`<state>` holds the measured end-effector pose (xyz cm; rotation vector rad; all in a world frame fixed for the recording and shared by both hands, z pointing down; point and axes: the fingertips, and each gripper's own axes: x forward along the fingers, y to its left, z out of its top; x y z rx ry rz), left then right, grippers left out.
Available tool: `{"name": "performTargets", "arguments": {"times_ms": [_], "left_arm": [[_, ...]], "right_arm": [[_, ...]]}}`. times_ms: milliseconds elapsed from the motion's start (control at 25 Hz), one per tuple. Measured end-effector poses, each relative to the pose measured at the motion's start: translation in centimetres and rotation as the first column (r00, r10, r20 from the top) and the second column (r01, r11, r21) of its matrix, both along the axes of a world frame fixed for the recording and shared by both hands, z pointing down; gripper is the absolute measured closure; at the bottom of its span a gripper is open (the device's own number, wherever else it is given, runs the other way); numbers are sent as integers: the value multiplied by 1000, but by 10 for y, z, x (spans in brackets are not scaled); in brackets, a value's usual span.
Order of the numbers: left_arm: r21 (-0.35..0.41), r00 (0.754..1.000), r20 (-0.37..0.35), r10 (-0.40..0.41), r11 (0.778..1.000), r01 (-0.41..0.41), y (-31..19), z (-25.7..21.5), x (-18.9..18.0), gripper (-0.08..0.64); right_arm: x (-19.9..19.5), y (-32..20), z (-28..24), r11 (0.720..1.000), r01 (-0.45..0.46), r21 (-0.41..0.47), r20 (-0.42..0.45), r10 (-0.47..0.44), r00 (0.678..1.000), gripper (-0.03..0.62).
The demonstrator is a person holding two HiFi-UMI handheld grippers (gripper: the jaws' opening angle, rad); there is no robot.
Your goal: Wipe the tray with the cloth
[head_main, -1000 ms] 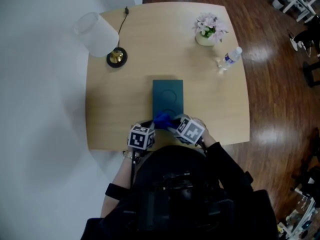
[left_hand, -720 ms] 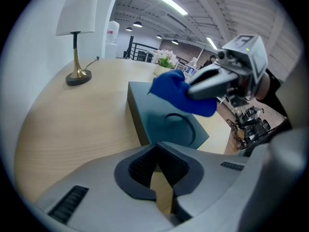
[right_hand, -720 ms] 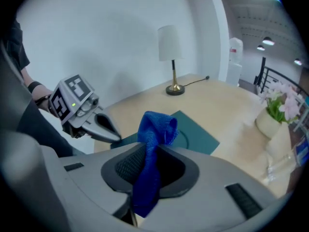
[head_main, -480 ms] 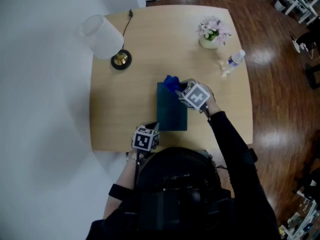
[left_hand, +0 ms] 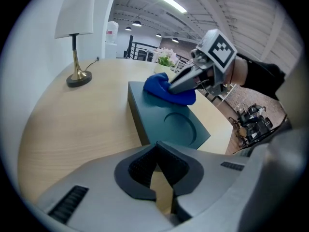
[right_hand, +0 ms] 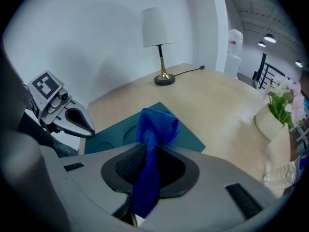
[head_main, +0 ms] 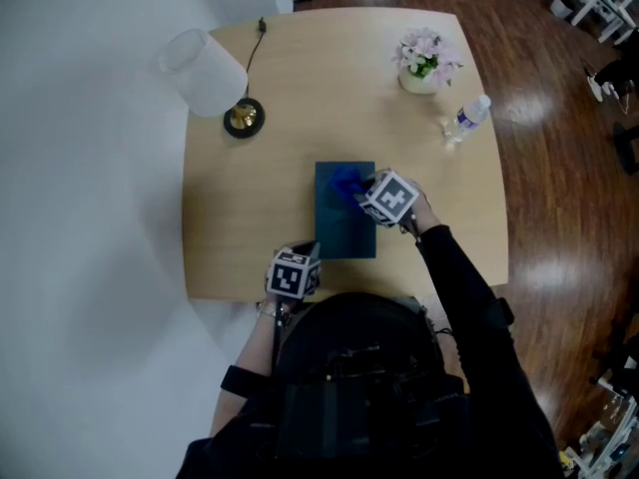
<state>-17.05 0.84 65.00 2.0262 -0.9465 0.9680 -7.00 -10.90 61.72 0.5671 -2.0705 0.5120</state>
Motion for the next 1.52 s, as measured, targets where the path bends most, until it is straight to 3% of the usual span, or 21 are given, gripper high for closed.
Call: {"name": "performTargets", "arguments": {"times_ms": [360, 640, 800, 1000, 1120, 1280, 1520], "left_arm": [[12, 1000, -8, 10, 1000, -10, -1, -8, 3, 551], [18, 1000, 12, 17, 1000, -17, -2, -4, 0, 551], [14, 1000, 17, 18, 1000, -18, -2, -6, 0, 551], [-2, 1000, 12, -1, 1000, 1, -1, -6, -1, 552], [39, 1000, 10, 19, 999, -19, -10, -23, 0, 557], [141, 997, -51, 59, 989, -51, -51, -64, 27, 557], [110, 988, -59, 146, 984, -138, -105, -56, 79, 558]], "right_arm": [[-25, 122, -5, 989, 116, -90, 115, -105, 988, 511], [-23, 151, -11, 991, 73, -112, 200, -50, 979, 511], [18, 97, -22, 991, -126, -47, 227, 134, 965, 511], [70, 22, -34, 936, -352, 17, 264, 335, 905, 511], [82, 3, -33, 909, -415, 27, 278, 392, 877, 509], [96, -17, -30, 869, -495, 17, 306, 467, 830, 511], [109, -33, -16, 844, -537, -14, 302, 515, 802, 511]]}}
